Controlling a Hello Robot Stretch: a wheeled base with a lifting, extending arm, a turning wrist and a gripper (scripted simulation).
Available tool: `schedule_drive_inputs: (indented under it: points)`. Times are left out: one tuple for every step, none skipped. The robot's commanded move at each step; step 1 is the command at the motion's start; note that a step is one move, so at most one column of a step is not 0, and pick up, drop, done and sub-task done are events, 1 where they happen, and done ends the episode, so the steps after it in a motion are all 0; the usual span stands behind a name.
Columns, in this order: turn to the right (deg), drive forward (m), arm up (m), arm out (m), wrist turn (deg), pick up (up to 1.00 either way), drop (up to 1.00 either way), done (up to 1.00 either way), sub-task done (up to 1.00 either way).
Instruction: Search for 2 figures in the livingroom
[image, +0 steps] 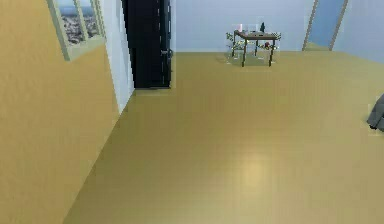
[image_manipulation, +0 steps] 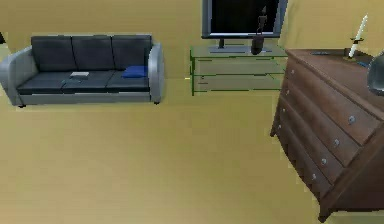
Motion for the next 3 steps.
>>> schedule_drive_inputs:
  points:
    - [0.0,0.1,0.0,0.0,0.0,0.0,0.0,0.0,0.0]
    - [45.0,0.0,0.0,0.0,0.0,0.0,0.0,0.0,0.0]
    - [36.0,0.0,0.0,0.0,0.0,0.0,0.0,0.0,0.0]
